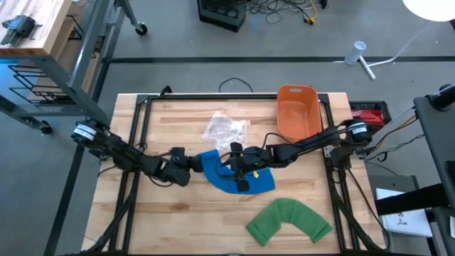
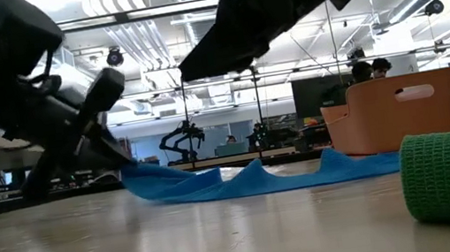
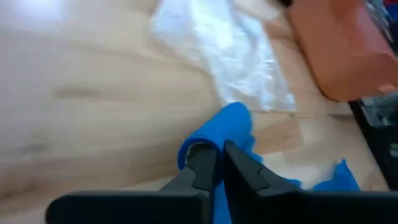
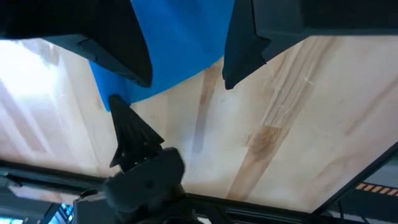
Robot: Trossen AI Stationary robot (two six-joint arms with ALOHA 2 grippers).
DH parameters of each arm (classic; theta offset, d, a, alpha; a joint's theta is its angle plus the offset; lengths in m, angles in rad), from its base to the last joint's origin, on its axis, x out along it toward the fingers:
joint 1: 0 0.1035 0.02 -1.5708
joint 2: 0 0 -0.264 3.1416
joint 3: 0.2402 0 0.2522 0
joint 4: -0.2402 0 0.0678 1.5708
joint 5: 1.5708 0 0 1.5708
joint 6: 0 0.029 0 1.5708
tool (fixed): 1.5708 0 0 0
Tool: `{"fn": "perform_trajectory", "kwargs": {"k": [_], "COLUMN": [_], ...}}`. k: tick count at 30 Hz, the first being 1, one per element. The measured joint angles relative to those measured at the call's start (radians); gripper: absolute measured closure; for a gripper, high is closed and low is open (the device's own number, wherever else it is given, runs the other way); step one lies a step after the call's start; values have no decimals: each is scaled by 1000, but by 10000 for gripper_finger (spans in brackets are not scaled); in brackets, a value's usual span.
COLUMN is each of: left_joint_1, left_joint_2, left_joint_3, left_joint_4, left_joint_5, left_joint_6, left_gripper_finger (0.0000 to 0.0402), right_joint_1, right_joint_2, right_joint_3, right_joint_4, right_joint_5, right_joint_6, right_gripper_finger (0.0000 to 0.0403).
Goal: Roll bandage
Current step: Roll the blue bandage
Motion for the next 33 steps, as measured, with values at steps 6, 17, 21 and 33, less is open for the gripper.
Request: {"fn": "perform_trajectory", "kwargs": {"k": [6, 17, 21, 33], "left_joint_1": [-4, -16, -15, -16], "left_joint_2": [-193, -543, -604, -652], "left_joint_3": [0, 0, 0, 6], "left_joint_4": [96, 318, 438, 628], "left_joint_5": [-5, 2, 45, 249], "left_joint_6": [533, 1387, 1586, 1725], "left_gripper_finger": [398, 400, 401, 401], "right_joint_1": [0, 7, 7, -5], "right_joint_2": [-78, -181, -221, -273], "right_joint_3": [1, -4, 5, 81], "right_joint_4": [-123, -137, -139, -133], "right_joint_5": [2, 2, 1, 2], "right_joint_6": [-31, -13, -5, -240], "right_gripper_finger": [213, 213, 212, 217]}}
